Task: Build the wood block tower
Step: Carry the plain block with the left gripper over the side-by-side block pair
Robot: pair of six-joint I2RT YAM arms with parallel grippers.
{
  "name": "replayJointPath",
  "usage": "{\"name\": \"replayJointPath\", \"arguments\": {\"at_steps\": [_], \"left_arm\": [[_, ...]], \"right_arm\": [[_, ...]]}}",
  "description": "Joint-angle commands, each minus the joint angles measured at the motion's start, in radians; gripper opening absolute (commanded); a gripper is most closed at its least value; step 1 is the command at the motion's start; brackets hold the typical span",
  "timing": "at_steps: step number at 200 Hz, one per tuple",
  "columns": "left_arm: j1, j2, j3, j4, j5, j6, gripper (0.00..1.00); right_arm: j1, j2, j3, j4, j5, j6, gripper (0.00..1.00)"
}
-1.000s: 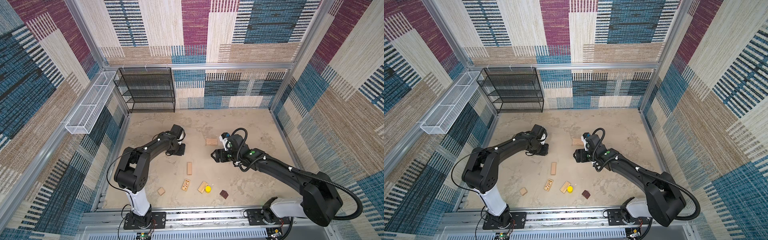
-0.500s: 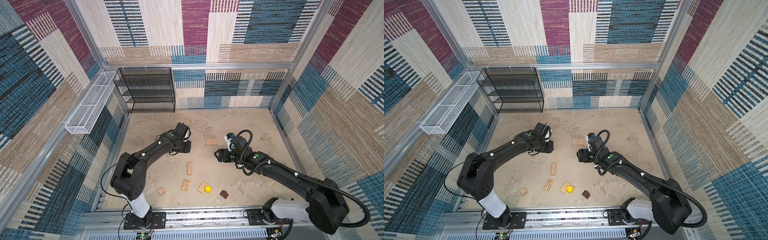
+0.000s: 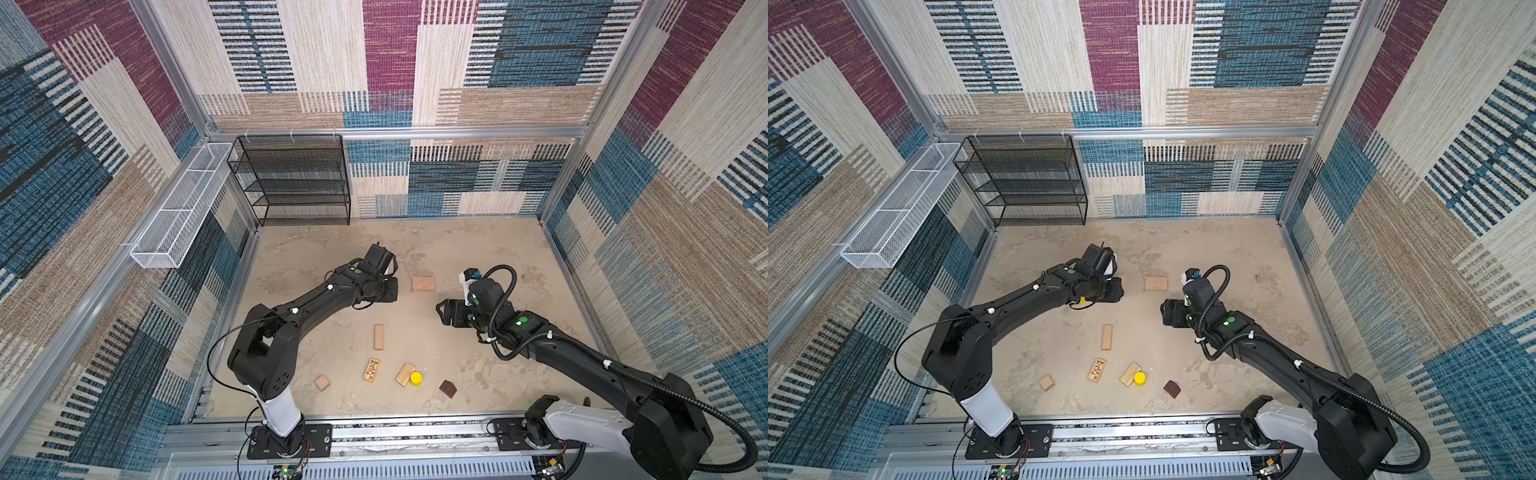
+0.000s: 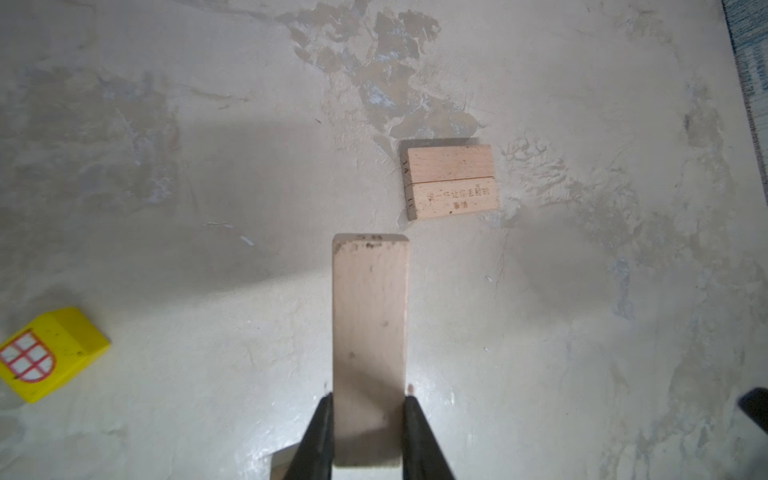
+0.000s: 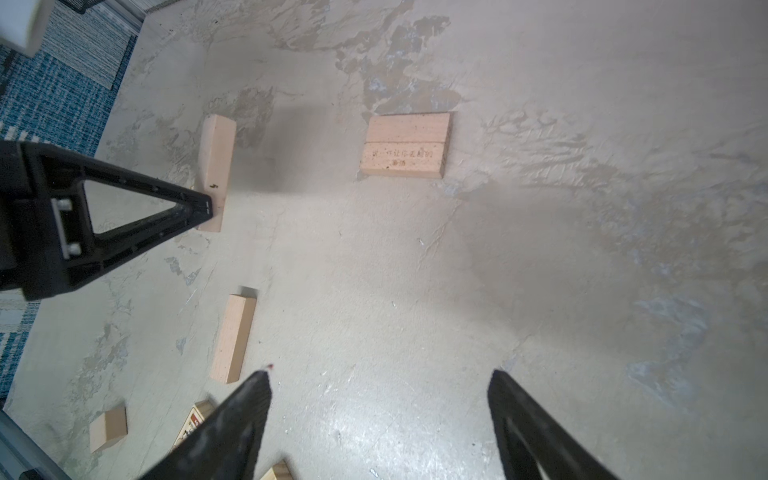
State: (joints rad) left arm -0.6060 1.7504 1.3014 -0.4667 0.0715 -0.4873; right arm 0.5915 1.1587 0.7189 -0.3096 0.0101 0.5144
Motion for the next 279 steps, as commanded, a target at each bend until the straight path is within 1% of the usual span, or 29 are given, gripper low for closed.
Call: {"name": "replayJointPath", "arguments": {"at_steps": [1, 40, 82, 112, 149, 198, 233, 279], "left_arm": [[-0.012, 0.032, 0.038, 0.026, 0.044, -0.070, 0.00], [-0.042, 0.112, 0.129, -0.029, 0.019, -0.057, 0.00], [-0.064, 0.197, 0.214, -0.058, 0.025, -0.072, 0.00], [-0.081, 0.272, 0.319, -0.109, 0.001, -0.049, 0.00], [-0.081, 0.360, 0.440, -0.186, -0.036, -0.024, 0.00], [-0.084, 0.457, 0.580, -0.267, -0.009, -0.020, 0.00], [-0.092, 0.507, 0.648, -0.305, -0.006, -0.041, 0.00], [-0.105, 0.542, 0.692, -0.311, -0.014, -0.054, 0.00]], "right_arm": [[0.000, 0.001, 0.001, 0.005, 0.002, 0.006, 0.85], [0.000, -0.003, 0.001, 0.000, -0.002, 0.009, 0.86], [0.000, -0.006, -0.007, 0.003, 0.009, 0.009, 0.86], [-0.001, 0.000, -0.002, 0.008, 0.008, 0.010, 0.86], [0.000, 0.000, -0.007, -0.007, 0.024, 0.007, 0.86], [0.000, -0.002, -0.015, -0.009, 0.045, 0.012, 0.87], [-0.002, 0.009, -0.006, -0.033, 0.080, 0.014, 0.87], [-0.002, 0.010, -0.013, -0.026, 0.075, 0.016, 0.87]]}}
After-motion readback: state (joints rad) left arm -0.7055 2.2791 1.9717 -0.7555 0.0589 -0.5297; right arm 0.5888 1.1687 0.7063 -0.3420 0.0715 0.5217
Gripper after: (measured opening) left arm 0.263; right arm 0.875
